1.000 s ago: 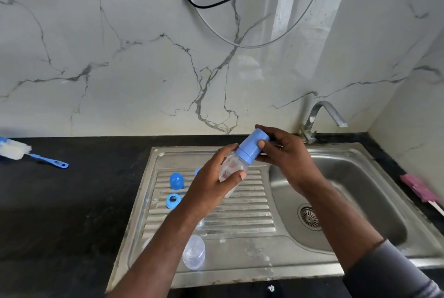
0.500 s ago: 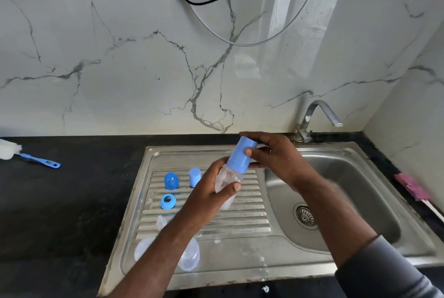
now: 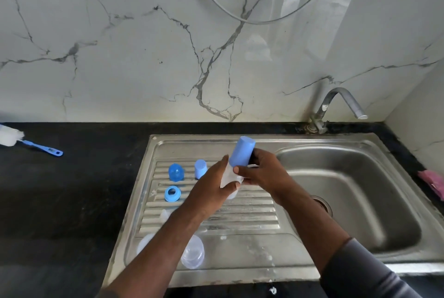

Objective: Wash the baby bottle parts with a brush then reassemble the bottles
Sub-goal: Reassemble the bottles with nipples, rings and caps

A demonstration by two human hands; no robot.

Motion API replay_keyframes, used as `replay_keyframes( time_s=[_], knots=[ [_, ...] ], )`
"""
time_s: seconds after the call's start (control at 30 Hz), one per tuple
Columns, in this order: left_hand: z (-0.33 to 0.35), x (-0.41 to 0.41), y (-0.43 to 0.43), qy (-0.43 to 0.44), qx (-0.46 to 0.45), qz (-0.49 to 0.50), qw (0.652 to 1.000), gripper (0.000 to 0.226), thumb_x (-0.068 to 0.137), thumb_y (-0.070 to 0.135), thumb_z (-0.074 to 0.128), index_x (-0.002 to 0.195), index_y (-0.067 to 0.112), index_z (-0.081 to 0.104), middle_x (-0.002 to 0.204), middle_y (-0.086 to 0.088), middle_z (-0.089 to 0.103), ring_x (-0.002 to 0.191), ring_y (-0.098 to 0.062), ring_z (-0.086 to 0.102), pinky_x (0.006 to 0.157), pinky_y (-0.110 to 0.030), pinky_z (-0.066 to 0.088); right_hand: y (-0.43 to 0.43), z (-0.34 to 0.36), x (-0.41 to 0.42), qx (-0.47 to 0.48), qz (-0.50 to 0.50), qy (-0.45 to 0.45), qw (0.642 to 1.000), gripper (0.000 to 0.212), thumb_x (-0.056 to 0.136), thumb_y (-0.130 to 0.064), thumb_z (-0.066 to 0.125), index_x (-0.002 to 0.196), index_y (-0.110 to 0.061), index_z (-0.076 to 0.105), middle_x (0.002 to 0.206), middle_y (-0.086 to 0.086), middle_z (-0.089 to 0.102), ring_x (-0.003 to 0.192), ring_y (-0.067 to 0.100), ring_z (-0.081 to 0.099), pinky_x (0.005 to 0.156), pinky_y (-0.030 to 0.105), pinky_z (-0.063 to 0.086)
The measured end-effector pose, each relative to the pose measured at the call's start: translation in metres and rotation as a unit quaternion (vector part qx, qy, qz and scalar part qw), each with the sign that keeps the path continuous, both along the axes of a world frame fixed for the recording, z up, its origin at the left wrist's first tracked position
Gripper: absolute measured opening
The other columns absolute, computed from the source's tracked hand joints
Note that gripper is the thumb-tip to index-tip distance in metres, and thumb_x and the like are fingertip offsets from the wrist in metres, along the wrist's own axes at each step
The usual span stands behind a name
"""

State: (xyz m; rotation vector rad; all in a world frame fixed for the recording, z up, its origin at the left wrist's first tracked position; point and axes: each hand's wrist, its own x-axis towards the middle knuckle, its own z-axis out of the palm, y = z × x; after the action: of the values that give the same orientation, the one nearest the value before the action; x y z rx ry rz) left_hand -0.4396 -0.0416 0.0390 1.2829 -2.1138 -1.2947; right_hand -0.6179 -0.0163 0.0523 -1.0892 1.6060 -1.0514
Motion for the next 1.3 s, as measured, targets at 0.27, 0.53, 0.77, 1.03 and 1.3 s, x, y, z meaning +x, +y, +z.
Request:
replay_keyframes(
  time_s=[0.27,0.53,0.77,1.03,1.3],
  knots=[
    [-0.016,0.01,-0.019,-0.06,-0.007,0.075,0.995,0.059,0.096,0.037,0.063,0.15,0.028,0.04,0.158,0.008,0.037,0.143,-0.01,0.036,0.117,-0.034,0.031,-0.094,-0.035,-0.036,0.003,-0.085,0.221,0.972,0.061,0.076,-0.019,0.086,0.13,-0.011,0.058,0.122,0.006,0.068,0.108,0.026,0.065,0.091,0.037,0.051],
    [-0.028,0.004,-0.027,-0.05,-0.032,0.079,0.995,0.044,0.096,0.033,0.065,0.139,0.027,0.054,0.148,0.012,0.047,0.138,-0.005,0.041,0.113,-0.027,0.033,-0.156,-0.056,-0.039,0.016,-0.054,0.288,0.956,0.052,0.082,-0.017,0.081,0.126,-0.006,0.057,0.124,0.011,0.066,0.114,0.029,0.061,0.084,0.028,0.04],
    [-0.034,0.01,-0.025,-0.053,-0.012,0.079,0.995,0.042,0.095,0.038,0.064,0.136,0.03,0.056,0.144,0.014,0.051,0.137,-0.004,0.041,0.115,-0.035,0.034,-0.163,-0.062,-0.045,0.025,-0.05,0.306,0.95,0.053,0.081,-0.024,0.082,0.124,-0.008,0.056,0.121,0.01,0.066,0.109,0.028,0.062,0.083,0.031,0.043],
    [-0.023,0.016,-0.031,-0.03,-0.015,0.094,0.995,0.03,0.099,0.018,0.058,0.129,0.021,0.064,0.131,0.007,0.061,0.122,-0.009,0.055,0.104,-0.03,0.044,-0.149,-0.054,-0.048,0.029,-0.04,0.308,0.95,0.063,0.077,-0.014,0.083,0.133,-0.011,0.053,0.128,0.005,0.065,0.116,0.027,0.062,0.086,0.028,0.041],
    [-0.022,0.039,-0.026,0.008,-0.001,0.147,0.989,0.026,0.098,0.018,0.06,0.123,0.021,0.067,0.122,0.008,0.064,0.089,-0.002,0.059,0.07,-0.001,0.038,-0.089,-0.058,-0.031,0.051,-0.104,0.251,0.961,0.055,0.088,-0.025,0.074,0.138,-0.018,0.053,0.128,0.003,0.065,0.116,0.022,0.062,0.09,0.029,0.045]
  ],
)
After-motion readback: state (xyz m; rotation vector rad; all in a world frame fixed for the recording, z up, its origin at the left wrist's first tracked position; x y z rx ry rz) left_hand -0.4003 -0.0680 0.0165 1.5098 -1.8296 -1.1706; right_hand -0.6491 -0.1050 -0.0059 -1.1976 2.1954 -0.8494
